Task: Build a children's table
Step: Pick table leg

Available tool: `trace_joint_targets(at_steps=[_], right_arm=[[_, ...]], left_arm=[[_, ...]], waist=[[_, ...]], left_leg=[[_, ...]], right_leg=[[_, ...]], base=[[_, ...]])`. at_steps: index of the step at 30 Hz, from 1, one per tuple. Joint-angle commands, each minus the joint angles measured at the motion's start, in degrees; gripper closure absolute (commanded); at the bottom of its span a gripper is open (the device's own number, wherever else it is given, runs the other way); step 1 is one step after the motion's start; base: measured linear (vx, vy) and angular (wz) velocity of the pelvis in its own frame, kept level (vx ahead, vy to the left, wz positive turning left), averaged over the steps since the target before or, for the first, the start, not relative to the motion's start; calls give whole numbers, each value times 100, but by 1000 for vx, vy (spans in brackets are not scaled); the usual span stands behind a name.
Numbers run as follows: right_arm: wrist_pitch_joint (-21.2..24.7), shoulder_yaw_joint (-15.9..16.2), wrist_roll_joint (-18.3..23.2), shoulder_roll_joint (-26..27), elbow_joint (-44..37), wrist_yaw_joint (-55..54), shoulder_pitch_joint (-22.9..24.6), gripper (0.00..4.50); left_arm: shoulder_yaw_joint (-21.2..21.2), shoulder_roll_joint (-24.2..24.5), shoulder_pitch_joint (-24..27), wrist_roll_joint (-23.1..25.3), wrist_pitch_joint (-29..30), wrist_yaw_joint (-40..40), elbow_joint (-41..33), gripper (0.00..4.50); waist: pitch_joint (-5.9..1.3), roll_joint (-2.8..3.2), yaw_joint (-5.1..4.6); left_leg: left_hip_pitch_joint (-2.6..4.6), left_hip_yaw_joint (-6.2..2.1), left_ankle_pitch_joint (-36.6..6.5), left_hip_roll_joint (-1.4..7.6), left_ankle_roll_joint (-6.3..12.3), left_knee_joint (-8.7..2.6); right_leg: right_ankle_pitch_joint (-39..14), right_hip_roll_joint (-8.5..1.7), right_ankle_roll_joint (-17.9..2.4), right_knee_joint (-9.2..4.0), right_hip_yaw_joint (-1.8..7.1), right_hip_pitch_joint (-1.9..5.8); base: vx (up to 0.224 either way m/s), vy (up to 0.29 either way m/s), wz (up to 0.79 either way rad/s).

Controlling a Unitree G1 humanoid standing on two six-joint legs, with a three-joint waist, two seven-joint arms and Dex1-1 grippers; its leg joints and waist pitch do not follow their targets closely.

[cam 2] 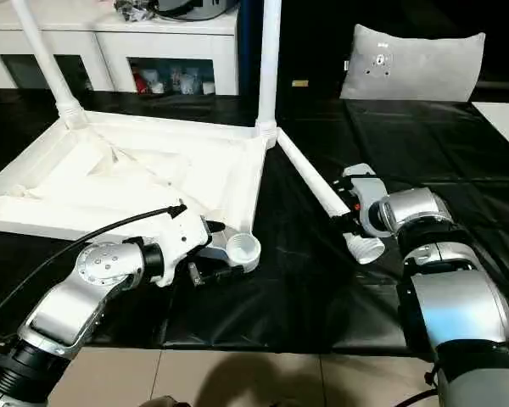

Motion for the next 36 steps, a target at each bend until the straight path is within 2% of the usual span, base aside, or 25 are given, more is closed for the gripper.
trace_joint_targets(at_steps=[1, 7, 8, 9, 10, 11, 12, 13, 14, 15, 17, 18, 20, 22, 23, 24, 25, 26, 27, 28, 29, 30, 31, 32, 36], right_arm=[[166, -290, 277, -21, 43, -216, 206, 257], [229, -1318, 978, -213, -338, -947, 341, 259], [210, -1410, 1040, -204, -423, -999, 382, 259], [188, -1512, 1110, -192, -520, -1056, 428, 259], [-100, -1734, 1257, -127, -767, -1179, 575, 259], [-691, -2152, 1544, 14, -1238, -1384, 855, 259], [-1045, -2348, 1664, 87, -1546, -1511, 1041, 259], [-1103, -2426, 1703, 108, -1674, -1580, 1109, 259], [-1169, -2725, 1927, 202, -2026, -1690, 1239, 259], [-1162, -2889, 2081, 262, -2179, -1685, 1267, 259], [-1140, -3181, 2452, 426, -2553, -1539, 1342, 259], [-1089, -3469, 2964, 684, -3167, -1222, 1498, 259], [-877, -3569, 3546, 999, -4018, -665, 1808, 259], [-614, -3526, 4040, 1244, -4731, -298, 2080, 259], [-395, -3392, 4501, 1415, -5355, -29, 2344, 259], [-293, -3305, 4711, 1480, -5640, 98, 2470, 259], [-159, -3152, 4954, 1515, -5934, 224, 2628, 260], [-159, -3152, 4954, 1515, -5934, 224, 2628, 260], [8, -2947, 5200, 1549, -6252, 378, 2807, 260], [8, -2947, 5200, 1549, -6252, 378, 2807, 260], [150, -2742, 5282, 1573, -6413, 523, 2915, 260], [203, -2680, 5261, 1614, -6477, 553, 2956, 260], [203, -2680, 5261, 1614, -6477, 553, 2956, 260], [294, -2631, 5213, 1699, -6594, 551, 3017, 260], [400, -2469, 5252, 1762, -6759, 507, 3120, 260]], left_arm=[[-61, 35, 61, -6, 15, 2, -49, 0], [42, -27, 60, -12, -40, 156, -11, 0], [57, -37, 56, -16, -47, 172, -2, 0], [73, -49, 50, -22, -55, 190, 8, 0], [98, -87, 32, -34, -80, 228, 36, 0], [143, -151, -8, -38, -127, 309, 91, 0], [166, -194, -40, -15, -172, 387, 139, 0], [180, -217, -56, 1, -193, 437, 165, 0], [223, -288, -100, 28, -232, 566, 226, 0], [249, -325, -118, 24, -248, 619, 247, 0], [336, -427, -154, -42, -275, 718, 274, 0], [508, -602, -213, -197, -298, 865, 292, 0], [718, -830, -327, -367, -334, 1090, 294, 0], [948, -1064, -454, -616, -184, 1250, 201, 0], [1206, -1310, -578, -967, 31, 1359, 66, 0], [1343, -1436, -639, -1167, 154, 1403, -13, 0], [1511, -1589, -736, -1406, 236, 1504, -73, 0], [1511, -1589, -736, -1406, 236, 1504, -73, 0], [1763, -1796, -870, -1795, 402, 1641, -155, 0], [1763, -1796, -870, -1795, 402, 1641, -155, 0], [2037, -2039, -1041, -2360, 593, 1735, -242, 0], [2167, -2175, -1123, -2683, 681, 1763, -301, 0], [2167, -2175, -1123, -2683, 681, 1763, -301, 0], [2327, -2361, -1234, -3161, 827, 1770, -407, 0], [2418, -2567, -1368, -3733, 1147, 1695, -608, 0]], waist=[[-328, -73, 9], [-335, -87, 20], [-336, -43, 26], [-341, -74, 13], [-351, -77, 16], [-340, -74, 27], [-346, -73, 39], [-370, -78, 40], [-379, -23, 33], [-385, -46, 13], [-382, -43, 17], [-377, 33, 34], [-385, -8, 41], [-387, 5, 71], [-375, 6, 61], [-371, -17, 101], [-361, -9, 118], [-360, -8, 141], [-350, -62, 146], [-351, -42, 173], [-341, -73, 191], [-334, -72, 202], [-326, -75, 197], [-323, -75, 208], [-322, -102, 243]], left_leg=[[105, -101, -1541, 298, 133, -368], [105, -100, -1555, 271, 102, -366], [105, -103, -1542, 269, 99, -367], [101, -101, -1531, 265, 100, -365], [102, -102, -1514, 263, 109, -365], [94, -85, -1500, 267, 133, -367], [96, -89, -1459, 270, 137, -374], [99, -88, -1400, 273, 138, -363], [81, -99, -1231, 265, 184, -382], [80, -88, -1175, 251, 252, -369], [70, -84, -1095, 247, 324, -360], [77, -70, -1129, 234, 375, -350], [58, -82, -1066, 248, 485, -365], [67, -96, -994, 272, 563, -378], [56, -99, -964, 274, 554, -388], [74, -84, -998, 284, 543, -377], [67, -93, -1003, 290, 536, -387], [73, -95, -1025, 285, 506, -392], [69, -97, -1043, 274, 458, -399], [84, -88, -1042, 268, 438, -383], [80, -86, -1064, 254, 375, -380], [84, -84, -1092, 260, 360, -389], [68, -83, -1082, 254, 332, -387], [69, -88, -1105, 253, 309, -394], [64, -98, -1064, 262, 264, -414]], right_leg=[[-1975, -441, -1185, -489, 244, 228], [-2086, -441, -1069, -518, 234, 235], [-2068, -444, -1053, -516, 240, 237], [-2053, -431, -1042, -518, 231, 235], [-2037, -435, -1048, -514, 228, 241], [-2040, -460, -990, -551, 245, 233], [-2003, -466, -898, -557, 254, 231], [-1905, -469, -893, -531, 257, 233], [-1629, -434, -960, -508, 245, 260], [-1460, -422, -1041, -491, 243, 273], [-1475, -427, -1096, -486, 232, 279], [-1537, -434, -1056, -512, 239, 276], [-1438, -418, -966, -502, 228, 307], [-1402, -426, -989, -514, 222, 291], [-1462, -431, -1028, -519, 219, 295], [-1539, -450, -1057, -523, 234, 284], [-1616, -456, -1046, -531, 230, 290], [-1785, -440, -994, -552, 222, 271], [-1981, -446, -931, -557, 220, 269], [-2048, -452, -907, -568, 228, 255], [-2243, -459, -858, -576, 223, 247], [-2323, -461, -818, -604, 232, 233], [-2361, -460, -805, -595, 233, 238], [-2437, -459, -756, -616, 230, 227], [-2463, -463, -634, -618, 241, 223]], base=[[0, 0, 0], [0, 0, 0], [0, 0, 0], [0, 0, 0], [0, 0, 0], [0, 0, 0], [0, 0, 0], [0, 0, 0], [0, 0, 0], [0, 0, 0], [0, 0, 0], [0, 0, 0], [0, 0, 0], [0, 0, 0], [0, 0, 0], [0, 0, 0], [0, 0, 0], [0, 0, 0], [0, 0, 0], [0, 0, 0], [0, 0, 0], [0, 0, 0], [0, 0, 0], [0, 0, 0], [0, 0, 0]])
